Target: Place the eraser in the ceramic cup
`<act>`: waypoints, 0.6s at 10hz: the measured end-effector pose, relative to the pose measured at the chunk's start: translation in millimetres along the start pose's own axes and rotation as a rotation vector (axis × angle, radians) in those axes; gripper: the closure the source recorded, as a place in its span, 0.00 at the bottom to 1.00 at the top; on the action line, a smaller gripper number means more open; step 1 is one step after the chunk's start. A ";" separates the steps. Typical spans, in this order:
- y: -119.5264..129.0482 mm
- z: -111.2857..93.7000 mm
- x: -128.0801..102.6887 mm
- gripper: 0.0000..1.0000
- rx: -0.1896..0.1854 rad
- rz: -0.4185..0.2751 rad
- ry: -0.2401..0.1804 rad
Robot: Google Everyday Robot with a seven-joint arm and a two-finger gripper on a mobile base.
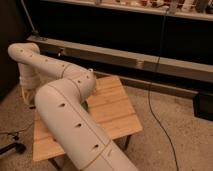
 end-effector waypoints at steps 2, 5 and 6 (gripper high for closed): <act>5.1 4.4 -4.5 1.00 0.015 -0.020 -0.036; 20.3 6.2 14.5 1.00 0.033 -0.069 -0.101; 20.6 4.7 20.8 1.00 0.033 -0.066 -0.120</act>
